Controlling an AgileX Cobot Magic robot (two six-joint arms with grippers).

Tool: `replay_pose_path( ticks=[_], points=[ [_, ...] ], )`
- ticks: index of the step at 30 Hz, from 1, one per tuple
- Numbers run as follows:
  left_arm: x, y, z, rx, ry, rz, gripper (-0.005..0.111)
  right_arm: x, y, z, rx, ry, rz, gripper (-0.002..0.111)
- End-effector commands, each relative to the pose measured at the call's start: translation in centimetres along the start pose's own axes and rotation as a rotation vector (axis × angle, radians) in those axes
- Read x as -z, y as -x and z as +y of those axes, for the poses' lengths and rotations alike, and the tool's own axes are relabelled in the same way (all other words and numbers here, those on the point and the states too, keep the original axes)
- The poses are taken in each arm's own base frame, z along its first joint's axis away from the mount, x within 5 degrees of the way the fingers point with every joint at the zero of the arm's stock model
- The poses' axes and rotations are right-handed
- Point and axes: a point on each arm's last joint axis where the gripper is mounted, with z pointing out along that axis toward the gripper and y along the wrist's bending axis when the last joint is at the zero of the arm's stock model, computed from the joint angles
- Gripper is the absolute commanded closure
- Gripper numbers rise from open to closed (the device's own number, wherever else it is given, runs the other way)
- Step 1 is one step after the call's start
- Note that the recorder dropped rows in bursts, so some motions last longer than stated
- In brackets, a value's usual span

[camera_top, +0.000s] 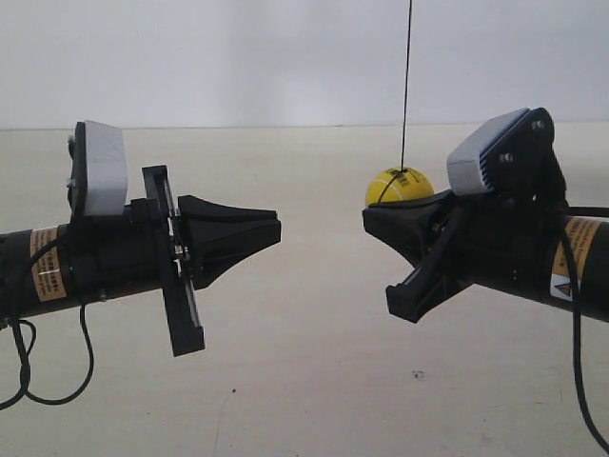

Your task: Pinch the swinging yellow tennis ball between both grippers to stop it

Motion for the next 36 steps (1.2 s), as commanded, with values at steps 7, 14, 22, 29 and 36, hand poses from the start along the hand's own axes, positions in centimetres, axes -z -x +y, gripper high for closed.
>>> replay_pose_path(
  ticks=[7, 14, 22, 29, 36],
  points=[
    [-0.2, 0.1, -0.1, -0.005, -0.009, -0.010, 0.102, 0.0, -0.1, 0.0, 0.000, -0.004, 0.006, 0.108],
    [-2.4, -0.7, -0.6, 0.006, -0.075, -0.002, 0.102, 0.0, -0.1, 0.1, -0.003, 0.001, 0.007, 0.108],
    [-2.4, -0.9, -0.1, -0.004, -0.020, 0.013, 0.102, 0.0, -0.1, 0.1, -0.010, 0.002, 0.006, 0.108],
    [-2.4, -0.9, -0.1, -0.004, -0.020, 0.013, 0.102, 0.0, -0.3, 0.0, 0.003, -0.005, 0.018, 0.108],
    [-2.4, -0.9, -0.2, -0.007, -0.028, 0.016, 0.102, 0.1, -0.6, -0.7, 0.004, -0.086, 0.057, 0.108]
  ],
)
